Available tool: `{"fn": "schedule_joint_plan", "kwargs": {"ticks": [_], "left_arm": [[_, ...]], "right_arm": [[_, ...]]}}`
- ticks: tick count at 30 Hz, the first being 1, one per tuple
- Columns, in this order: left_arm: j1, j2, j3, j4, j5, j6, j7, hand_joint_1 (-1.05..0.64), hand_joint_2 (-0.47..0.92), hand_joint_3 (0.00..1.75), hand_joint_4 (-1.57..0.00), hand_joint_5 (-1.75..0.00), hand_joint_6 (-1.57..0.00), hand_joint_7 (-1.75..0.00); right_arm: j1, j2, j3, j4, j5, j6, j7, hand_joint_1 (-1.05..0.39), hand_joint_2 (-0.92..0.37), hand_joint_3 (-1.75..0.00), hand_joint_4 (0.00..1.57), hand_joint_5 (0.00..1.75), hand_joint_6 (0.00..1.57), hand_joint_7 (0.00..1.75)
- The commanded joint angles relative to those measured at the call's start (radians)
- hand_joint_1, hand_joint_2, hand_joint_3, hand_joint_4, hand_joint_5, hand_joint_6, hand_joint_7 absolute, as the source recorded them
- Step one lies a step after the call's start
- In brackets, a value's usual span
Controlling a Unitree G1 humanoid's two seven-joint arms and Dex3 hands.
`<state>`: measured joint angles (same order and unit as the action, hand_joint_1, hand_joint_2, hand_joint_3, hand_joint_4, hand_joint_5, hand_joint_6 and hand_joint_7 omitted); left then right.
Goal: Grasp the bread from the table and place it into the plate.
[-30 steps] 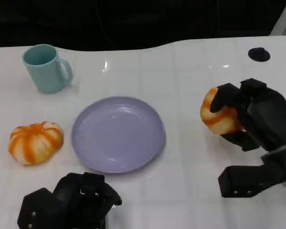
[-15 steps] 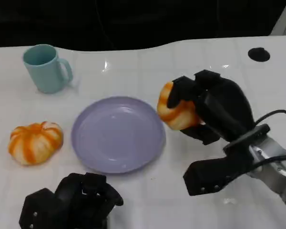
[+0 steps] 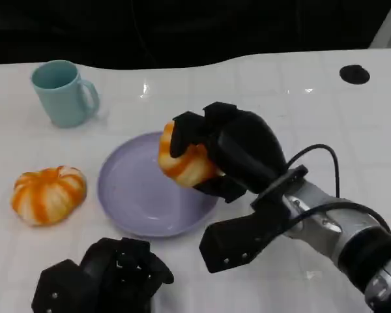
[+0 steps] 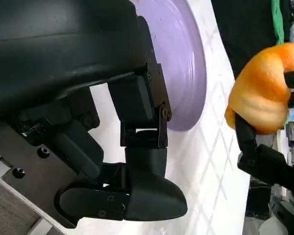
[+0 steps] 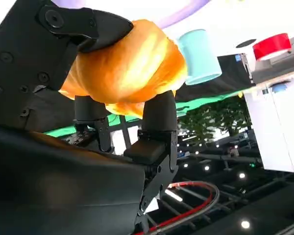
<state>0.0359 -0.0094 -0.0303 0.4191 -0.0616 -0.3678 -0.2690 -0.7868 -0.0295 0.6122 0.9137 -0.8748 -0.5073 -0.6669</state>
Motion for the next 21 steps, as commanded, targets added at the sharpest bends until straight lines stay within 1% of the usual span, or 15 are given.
{"fn": "schedule_joint_plan", "kwargs": {"ticks": [1,6,7,8,9,10,11,12,13,15,17,18,19,20,21], "left_arm": [[0.009,0.006,0.005,-0.015,-0.006,0.012,0.008,-1.05,0.50,0.74,-1.57,-1.15,-1.43,-0.69],[0.007,0.007,0.005,-0.009,-0.004,0.006,0.007,-1.05,0.50,0.74,-1.57,-1.15,-1.44,-0.68],[0.007,0.007,0.005,-0.009,-0.004,0.007,0.007,-1.05,0.50,0.74,-1.57,-1.15,-1.44,-0.68],[0.007,0.007,0.005,-0.010,-0.004,0.008,0.007,-1.05,0.50,0.74,-1.57,-1.15,-1.44,-0.68],[0.007,0.008,0.004,-0.010,-0.003,0.009,0.006,-1.05,0.50,0.74,-1.57,-1.15,-1.44,-0.68],[0.007,0.008,0.004,-0.012,-0.003,0.011,0.007,-1.05,0.50,0.73,-1.57,-1.15,-1.44,-0.68],[0.007,0.008,0.004,-0.010,-0.002,0.009,0.007,-1.05,0.50,0.73,-1.57,-1.15,-1.44,-0.68],[0.007,0.008,0.004,-0.010,-0.002,0.008,0.007,-1.05,0.51,0.73,-1.57,-1.15,-1.44,-0.68],[0.007,0.008,0.004,-0.009,-0.002,0.008,0.007,-1.05,0.51,0.73,-1.57,-1.15,-1.44,-0.68],[0.007,0.008,0.004,-0.009,-0.002,0.008,0.007,-1.05,0.51,0.73,-1.57,-1.16,-1.44,-0.67],[0.007,0.008,0.004,-0.009,-0.002,0.008,0.007,-1.05,0.51,0.72,-1.57,-1.16,-1.44,-0.67],[0.007,0.007,0.004,-0.011,-0.003,0.010,0.007,-1.05,0.51,0.72,-1.57,-1.16,-1.44,-0.67],[0.008,0.007,0.004,-0.014,-0.004,0.013,0.007,-1.05,0.51,0.72,-1.57,-1.16,-1.44,-0.67],[0.009,0.006,0.005,-0.016,-0.006,0.016,0.006,-1.05,0.51,0.72,-1.57,-1.16,-1.44,-0.67],[0.010,0.006,0.005,-0.017,-0.007,0.017,0.006,-1.05,0.51,0.72,-1.57,-1.16,-1.44,-0.67]], "right_arm": [[-0.052,0.040,0.014,0.070,-0.002,-0.001,-0.044,-0.25,-0.36,-1.26,0.97,1.75,0.75,1.75],[-0.073,0.089,0.003,0.136,0.025,0.006,-0.047,-0.19,-0.32,-1.26,0.96,1.75,0.73,1.74],[-0.074,0.096,-0.001,0.145,0.032,0.008,-0.041,-0.18,-0.32,-1.26,0.94,1.75,0.73,1.68],[-0.075,0.102,-0.004,0.152,0.038,0.010,-0.033,-0.18,-0.33,-1.25,0.93,1.75,0.76,1.56],[-0.077,0.106,-0.005,0.159,0.043,0.013,-0.023,-0.17,-0.33,-1.22,0.90,1.75,0.82,1.35],[-0.078,0.108,-0.005,0.164,0.049,0.016,-0.005,-0.19,-0.41,-0.97,0.83,1.54,0.87,0.97],[-0.078,0.109,-0.007,0.167,0.056,0.019,0.017,-0.20,-0.47,-0.84,0.81,1.38,0.91,0.73],[-0.077,0.109,-0.008,0.166,0.064,0.025,0.047,-0.21,-0.51,-0.75,0.76,1.23,0.91,0.54],[-0.077,0.108,-0.008,0.162,0.070,0.034,0.077,-0.25,-0.56,-0.67,0.66,0.99,0.86,0.34],[-0.074,0.106,-0.009,0.153,0.075,0.045,0.110,-0.28,-0.64,-0.54,0.62,0.72,0.82,0.16],[-0.072,0.104,-0.009,0.146,0.079,0.050,0.121,-0.29,-0.66,-0.51,0.61,0.66,0.82,0.12],[-0.071,0.100,0.003,0.141,0.068,0.068,0.141,-0.29,-0.66,-0.50,0.61,0.64,0.82,0.11],[-0.069,0.097,0.013,0.137,0.059,0.083,0.157,-0.38,-0.75,-0.37,0.34,0.51,0.55,0.05],[-0.067,0.095,0.019,0.133,0.053,0.095,0.170,-0.42,-0.82,-0.24,0.23,0.47,0.46,0.03],[-0.064,0.094,0.023,0.127,0.052,0.105,0.183,-0.45,-0.87,-0.15,0.15,0.46,0.39,0.01]]}}
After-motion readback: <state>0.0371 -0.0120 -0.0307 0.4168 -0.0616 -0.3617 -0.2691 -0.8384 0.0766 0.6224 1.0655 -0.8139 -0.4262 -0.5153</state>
